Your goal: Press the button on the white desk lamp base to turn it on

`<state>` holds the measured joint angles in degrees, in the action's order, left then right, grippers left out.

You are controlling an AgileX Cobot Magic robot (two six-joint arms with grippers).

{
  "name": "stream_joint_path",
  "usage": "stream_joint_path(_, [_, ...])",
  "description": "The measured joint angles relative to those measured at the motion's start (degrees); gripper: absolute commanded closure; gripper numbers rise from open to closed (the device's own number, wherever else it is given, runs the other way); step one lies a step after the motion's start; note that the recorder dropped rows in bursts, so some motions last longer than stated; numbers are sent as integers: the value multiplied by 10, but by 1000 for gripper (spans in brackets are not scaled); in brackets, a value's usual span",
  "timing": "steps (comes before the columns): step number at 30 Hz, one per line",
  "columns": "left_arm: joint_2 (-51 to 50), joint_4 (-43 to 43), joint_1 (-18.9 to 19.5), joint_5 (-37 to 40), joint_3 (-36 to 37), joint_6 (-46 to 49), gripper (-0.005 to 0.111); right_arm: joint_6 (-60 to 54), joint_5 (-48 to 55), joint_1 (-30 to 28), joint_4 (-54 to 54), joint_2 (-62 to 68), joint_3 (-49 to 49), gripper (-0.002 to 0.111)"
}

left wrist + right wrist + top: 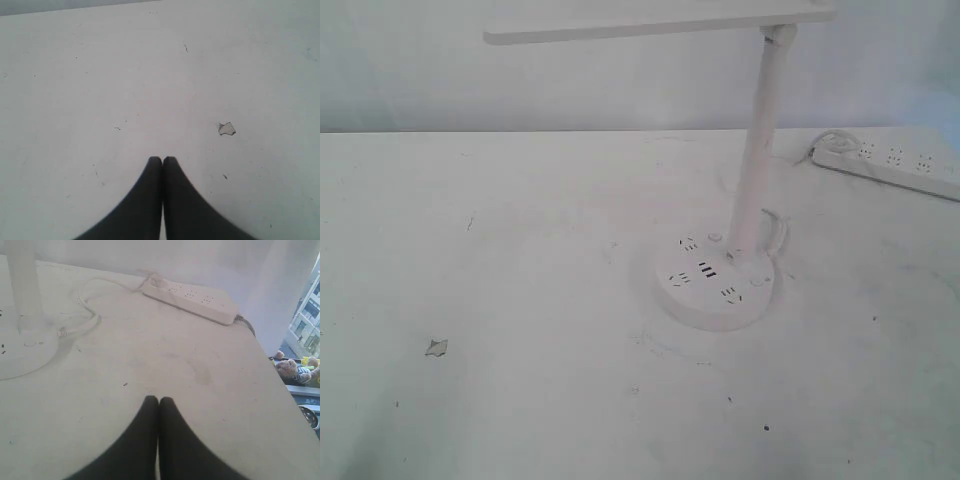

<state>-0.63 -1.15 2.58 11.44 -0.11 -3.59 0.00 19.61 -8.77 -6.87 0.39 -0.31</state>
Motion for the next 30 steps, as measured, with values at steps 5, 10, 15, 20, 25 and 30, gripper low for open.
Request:
stream_joint_path(5, [0,0,0,0,0,0,107,0,0,0,0,0,0,108])
stream_joint_path(10, [0,0,0,0,0,0,107,0,-16,0,0,0,0,108])
stream_joint_path(15, [0,0,0,0,0,0,107,0,-196,0,0,0,2,108])
stream_joint_path(20, [0,0,0,0,0,0,107,0,-391,0,0,-1,2,108])
stream_joint_path(25, [0,0,0,0,0,0,107,3,-508,0,166,-1,-1,108])
stream_joint_path(30, [0,0,0,0,0,0,107,-11,-575,0,449,17,-73,108])
